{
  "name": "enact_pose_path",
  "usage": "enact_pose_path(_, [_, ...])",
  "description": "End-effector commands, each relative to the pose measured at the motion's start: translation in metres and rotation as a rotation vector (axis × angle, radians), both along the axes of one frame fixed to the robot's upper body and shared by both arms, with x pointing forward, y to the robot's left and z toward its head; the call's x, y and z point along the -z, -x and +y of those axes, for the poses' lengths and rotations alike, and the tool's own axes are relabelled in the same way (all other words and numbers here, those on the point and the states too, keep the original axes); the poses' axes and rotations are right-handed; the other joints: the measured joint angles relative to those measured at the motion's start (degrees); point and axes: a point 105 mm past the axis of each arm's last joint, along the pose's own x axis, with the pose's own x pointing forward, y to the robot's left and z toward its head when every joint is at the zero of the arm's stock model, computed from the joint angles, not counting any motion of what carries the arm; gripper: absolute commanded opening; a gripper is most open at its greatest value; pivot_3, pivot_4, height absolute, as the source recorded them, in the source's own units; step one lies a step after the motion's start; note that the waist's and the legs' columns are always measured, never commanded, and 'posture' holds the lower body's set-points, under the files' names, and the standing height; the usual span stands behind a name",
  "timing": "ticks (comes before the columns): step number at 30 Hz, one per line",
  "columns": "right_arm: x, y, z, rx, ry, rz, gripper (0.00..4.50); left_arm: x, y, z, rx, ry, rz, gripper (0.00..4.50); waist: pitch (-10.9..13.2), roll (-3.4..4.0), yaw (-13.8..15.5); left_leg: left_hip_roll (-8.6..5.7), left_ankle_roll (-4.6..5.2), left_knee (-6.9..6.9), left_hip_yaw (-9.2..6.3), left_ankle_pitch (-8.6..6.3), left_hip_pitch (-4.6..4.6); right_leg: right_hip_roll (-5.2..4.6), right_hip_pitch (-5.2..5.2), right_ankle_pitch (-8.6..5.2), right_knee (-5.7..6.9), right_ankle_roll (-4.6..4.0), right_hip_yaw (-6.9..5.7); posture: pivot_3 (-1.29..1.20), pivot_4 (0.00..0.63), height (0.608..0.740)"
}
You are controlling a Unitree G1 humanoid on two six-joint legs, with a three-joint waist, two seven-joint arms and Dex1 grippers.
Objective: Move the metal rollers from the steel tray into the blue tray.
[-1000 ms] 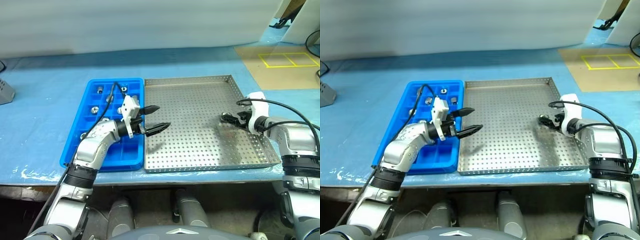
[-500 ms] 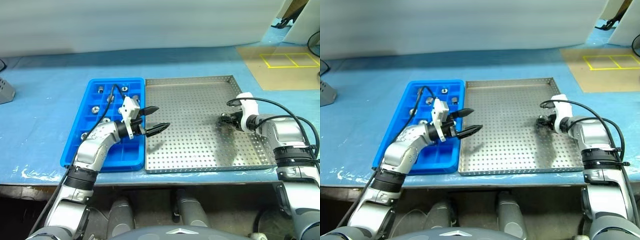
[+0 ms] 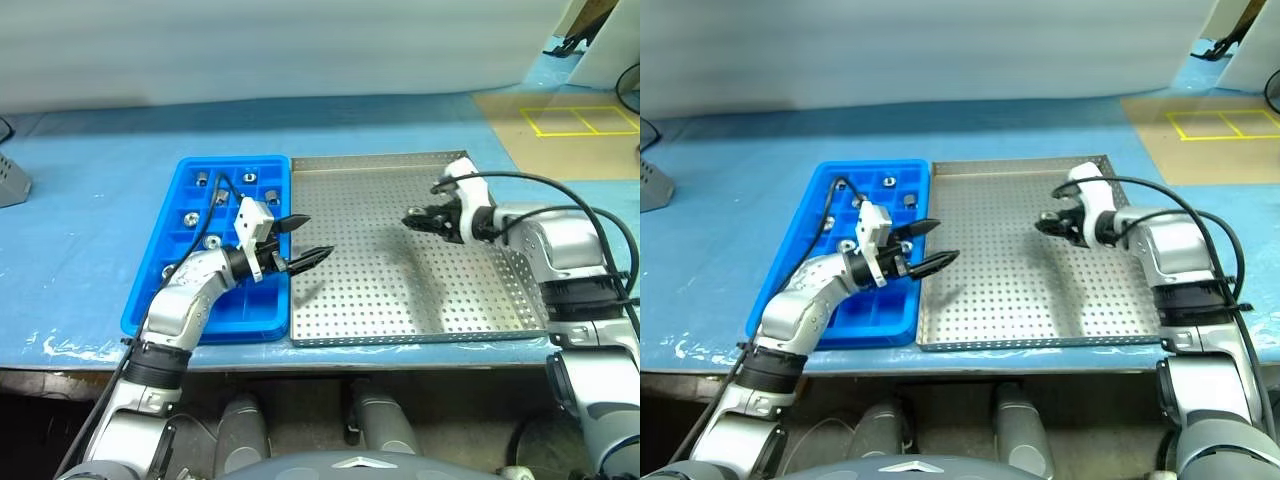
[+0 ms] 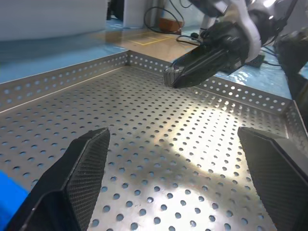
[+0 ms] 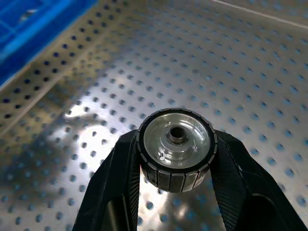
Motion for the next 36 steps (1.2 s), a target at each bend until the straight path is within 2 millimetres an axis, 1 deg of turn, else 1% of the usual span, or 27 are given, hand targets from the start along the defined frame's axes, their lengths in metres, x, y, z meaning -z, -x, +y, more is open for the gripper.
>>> enact_pose_path(1, [-0.022, -0.003, 0.036, -0.206, 0.011, -0.109, 1.63, -0.014, 0.005, 0.015, -0.088, -0.004, -0.070, 4.50, 0.0, 0.00, 0.7, 0.01, -0.01, 0.00, 0.00, 0.00, 0.01, 0.00, -0.01, 0.00, 0.01, 0.00, 0.00, -0.04, 0.150, 0.740])
enact_pose_path(6, [-0.024, -0.002, 0.078, -0.435, 0.036, -0.149, 1.63, -0.012, 0.016, 0.034, -0.206, -0.022, -0.074, 4.50, 0.0, -0.06, 3.3, 0.02, -0.03, -0.07, -0.01, 0.01, -0.02, -0.06, -0.03, 0.02, 0.03, -0.05, -0.08, 0.10, 0.150, 0.740])
enact_pose_path(8, [-0.024, 0.003, 0.097, -0.524, 0.050, -0.157, 1.63, -0.011, 0.021, 0.041, -0.255, -0.032, -0.068, 4.50, 0.1, -0.07, 4.3, -0.02, -0.03, -0.13, -0.01, 0.01, -0.03, -0.11, -0.06, 0.13, 0.03, -0.24, -0.08, 0.12, 0.150, 0.740])
enact_pose_path(9, [-0.024, 0.007, 0.105, -0.574, 0.056, -0.158, 1.63, -0.009, 0.023, 0.045, -0.280, -0.038, -0.064, 4.50, 0.1, -0.08, 4.8, -0.02, -0.03, -0.17, -0.01, 0.01, -0.04, -0.12, -0.07, 0.16, 0.01, -0.29, -0.08, 0.19, 0.150, 0.740])
enact_pose_path(11, [-0.020, 0.016, 0.118, -0.677, 0.072, -0.152, 1.63, -0.007, 0.029, 0.055, -0.329, -0.050, -0.057, 4.50, 0.1, -0.10, 5.9, -0.03, -0.03, -0.28, -0.02, 0.01, -0.04, -0.14, -0.09, 0.15, -0.02, -0.30, -0.10, 0.23, 0.150, 0.740])
enact_pose_path(14, [-0.015, 0.025, 0.129, -0.788, 0.095, -0.138, 1.63, -0.007, 0.037, 0.066, -0.385, -0.061, -0.052, 4.50, 0.1, -0.15, 7.5, -0.03, -0.04, -0.35, -0.02, 0.02, -0.07, -0.19, -0.14, 0.12, -0.02, -0.33, -0.11, 0.28, 0.150, 0.740])
enact_pose_path(15, [-0.012, 0.030, 0.133, -0.841, 0.104, -0.131, 1.63, -0.007, 0.040, 0.070, -0.409, -0.069, -0.052, 4.50, 0.1, -0.21, 7.8, -0.02, -0.04, -0.38, -0.03, 0.02, -0.07, -0.23, -0.14, 0.12, -0.02, -0.33, -0.12, 0.28, 0.150, 0.740])
enact_pose_path(18, [-0.001, 0.044, 0.138, -0.962, 0.146, -0.102, 1.63, -0.006, 0.046, 0.081, -0.460, -0.094, -0.049, 4.50, 0.2, -0.24, 9.1, -0.02, -0.04, -0.41, -0.06, 0.01, -0.08, -0.34, -0.14, 0.00, -0.03, -0.13, -0.13, 0.32, 0.150, 0.740])
enact_pose_path(24, [0.022, 0.068, 0.135, -1.102, 0.191, -0.039, 1.63, -0.008, 0.052, 0.093, -0.509, -0.114, -0.054, 4.50, 0.2, -0.25, 10.7, -0.01, -0.05, -0.41, -0.12, 0.02, -0.05, -0.33, -0.12, -0.09, 0.00, 0.03, -0.13, 0.33, 0.150, 0.740])
enact_pose_path(27, [0.029, 0.075, 0.136, -1.109, 0.177, -0.012, 1.63, -0.008, 0.054, 0.093, -0.506, -0.110, -0.051, 4.50, 0.2, -0.25, 10.7, -0.02, -0.05, -0.42, -0.14, 0.02, -0.06, -0.33, -0.12, -0.10, 0.00, 0.03, -0.13, 0.33, 0.150, 0.740])
enact_pose_path(31, [0.033, 0.085, 0.139, -1.104, 0.142, 0.016, 1.63, -0.009, 0.054, 0.091, -0.490, -0.106, -0.053, 4.50, 0.2, -0.25, 10.7, -0.02, -0.07, -0.42, -0.16, 0.03, -0.06, -0.33, -0.13, -0.10, 0.02, 0.04, -0.12, 0.31, 0.150, 0.740])
enact_pose_path(36, [0.041, 0.091, 0.144, -1.066, 0.127, 0.040, 1.63, -0.011, 0.051, 0.087, -0.467, -0.100, -0.059, 4.50, 0.2, -0.25, 10.7, -0.03, -0.11, -0.46, -0.17, 0.05, -0.02, -0.32, -0.12, -0.11, 0.03, 0.05, -0.12, 0.30, 0.150, 0.740])
